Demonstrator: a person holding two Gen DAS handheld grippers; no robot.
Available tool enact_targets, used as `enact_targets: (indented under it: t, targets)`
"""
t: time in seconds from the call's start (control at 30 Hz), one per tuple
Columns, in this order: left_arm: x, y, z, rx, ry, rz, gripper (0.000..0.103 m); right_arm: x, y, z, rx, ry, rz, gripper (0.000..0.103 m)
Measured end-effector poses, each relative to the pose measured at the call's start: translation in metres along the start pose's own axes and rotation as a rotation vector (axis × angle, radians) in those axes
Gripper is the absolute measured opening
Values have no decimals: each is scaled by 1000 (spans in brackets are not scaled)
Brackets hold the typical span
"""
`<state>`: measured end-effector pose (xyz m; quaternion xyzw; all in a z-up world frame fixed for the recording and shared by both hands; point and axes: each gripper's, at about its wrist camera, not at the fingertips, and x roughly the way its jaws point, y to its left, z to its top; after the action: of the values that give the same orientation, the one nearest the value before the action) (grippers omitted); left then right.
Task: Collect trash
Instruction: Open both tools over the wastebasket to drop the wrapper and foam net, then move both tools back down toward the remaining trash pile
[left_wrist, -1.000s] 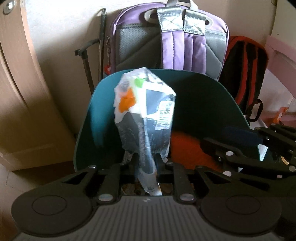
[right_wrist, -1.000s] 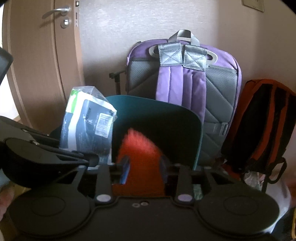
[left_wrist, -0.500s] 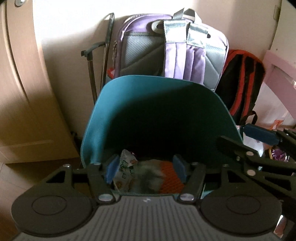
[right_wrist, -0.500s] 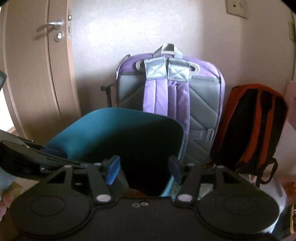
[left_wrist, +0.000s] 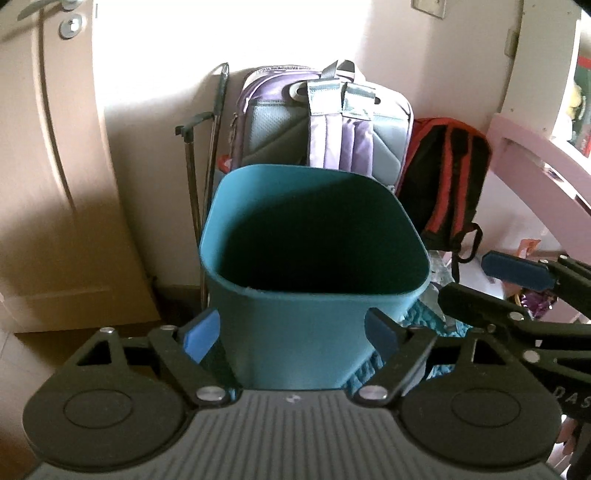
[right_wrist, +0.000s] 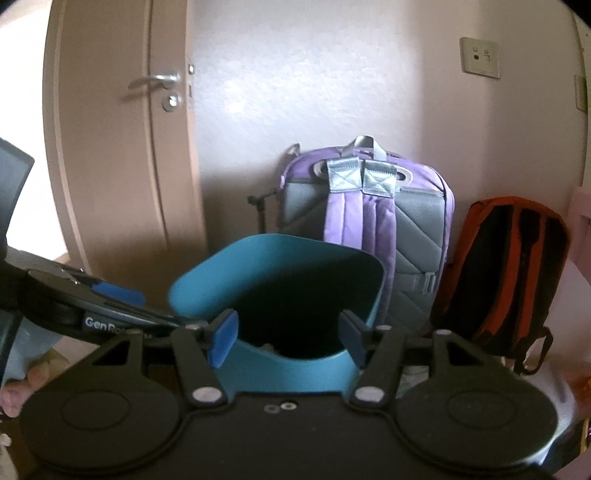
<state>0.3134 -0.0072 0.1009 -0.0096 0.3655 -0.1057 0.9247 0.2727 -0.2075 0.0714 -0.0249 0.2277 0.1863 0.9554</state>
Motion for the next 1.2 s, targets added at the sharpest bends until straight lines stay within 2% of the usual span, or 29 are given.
enact_targets:
  t: [0.1, 0.23, 0.4, 0.5, 0.57, 0.73, 0.93, 1.07, 1.2]
  targets:
    - [-15, 3, -19, 9, -14, 15, 97, -15, 7, -12, -9, -5, 43, 61]
    - [-24, 11, -51, 23, -22, 25, 99, -25, 16, -35, -21, 15, 81, 61]
    - [-18, 23, -98, 37, 24, 23, 100, -20, 25, -75, -1, 74, 136, 61]
    - [-5, 35, -125, 13, 82, 16, 100, -6, 31, -104, -8, 127, 158, 62]
    - [9, 46, -143, -22, 131, -2, 100, 7, 35, -126, -11, 169, 169, 62]
    - [55, 75, -186, -80, 253, 28, 100, 42, 41, -179, -16, 253, 184, 62]
    - [120, 109, -230, -110, 413, 54, 99, 98, 49, -246, -34, 419, 178, 62]
    - [159, 128, -255, -88, 472, 98, 99, 132, 51, -288, 0, 516, 185, 62]
    - [200, 161, -274, -137, 541, 120, 99, 166, 51, -325, 15, 602, 174, 62]
